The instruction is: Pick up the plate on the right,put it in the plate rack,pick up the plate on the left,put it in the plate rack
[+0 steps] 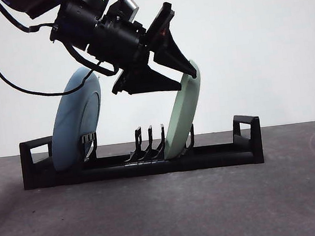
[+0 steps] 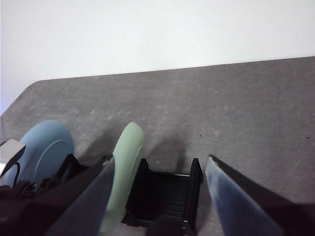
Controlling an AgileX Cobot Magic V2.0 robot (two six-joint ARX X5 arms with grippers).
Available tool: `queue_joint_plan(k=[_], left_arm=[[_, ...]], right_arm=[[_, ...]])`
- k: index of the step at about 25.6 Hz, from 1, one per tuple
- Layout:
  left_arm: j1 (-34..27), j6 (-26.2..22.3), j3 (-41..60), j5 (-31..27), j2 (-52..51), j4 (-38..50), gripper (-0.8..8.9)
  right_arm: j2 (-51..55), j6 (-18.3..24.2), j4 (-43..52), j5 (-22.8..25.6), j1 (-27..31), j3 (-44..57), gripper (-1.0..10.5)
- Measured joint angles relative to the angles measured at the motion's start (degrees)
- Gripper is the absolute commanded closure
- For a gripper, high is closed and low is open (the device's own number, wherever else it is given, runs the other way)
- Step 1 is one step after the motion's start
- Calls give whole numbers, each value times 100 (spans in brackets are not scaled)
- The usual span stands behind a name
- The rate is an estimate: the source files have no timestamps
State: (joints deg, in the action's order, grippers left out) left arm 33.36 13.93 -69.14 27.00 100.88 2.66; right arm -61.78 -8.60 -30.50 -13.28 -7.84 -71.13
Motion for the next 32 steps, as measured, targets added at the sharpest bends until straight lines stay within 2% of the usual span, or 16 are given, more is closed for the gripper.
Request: queue_joint_plan(k=[1,4,5,7,10,13,16,20,22,27,32], left_arm=[[0,0,0,0,-28,-50,579],[-2,-44,0,4,-286,-223,604],[-2,-105,0,4,-446,-275,647],[0,-297,0,2,-826,-389,804],[0,-691,-2,-66,-1497,-638,821],[0,-1104,-28,-490,-2140,-1021,821],[-2,-1552,-28,-1128,-2747,-1537,821],[-153,-2070,-28,-2251,-3486,-2413,821],[-376,-2212,-28,-2627,-3716,-2822,821],[-1152,-2337,358,-2647,-4205,-3023,821],[-1725,-2236,1526,-2649,-5165,-2723,821]], right_arm=[[0,0,-22,0,0,0,645],[-2,-2,-199,0,-2,0,845],[-4,0,-232,0,-2,0,903],[-13,0,-280,0,-2,0,955],[-57,0,-308,0,-2,0,955],[-76,37,-323,0,-2,0,955],[-76,225,-332,155,-7,0,955],[4,369,-236,734,-160,153,955],[127,398,-48,901,-315,393,955],[592,415,713,1246,-704,1318,955],[1255,415,1432,1447,-1062,2533,955]])
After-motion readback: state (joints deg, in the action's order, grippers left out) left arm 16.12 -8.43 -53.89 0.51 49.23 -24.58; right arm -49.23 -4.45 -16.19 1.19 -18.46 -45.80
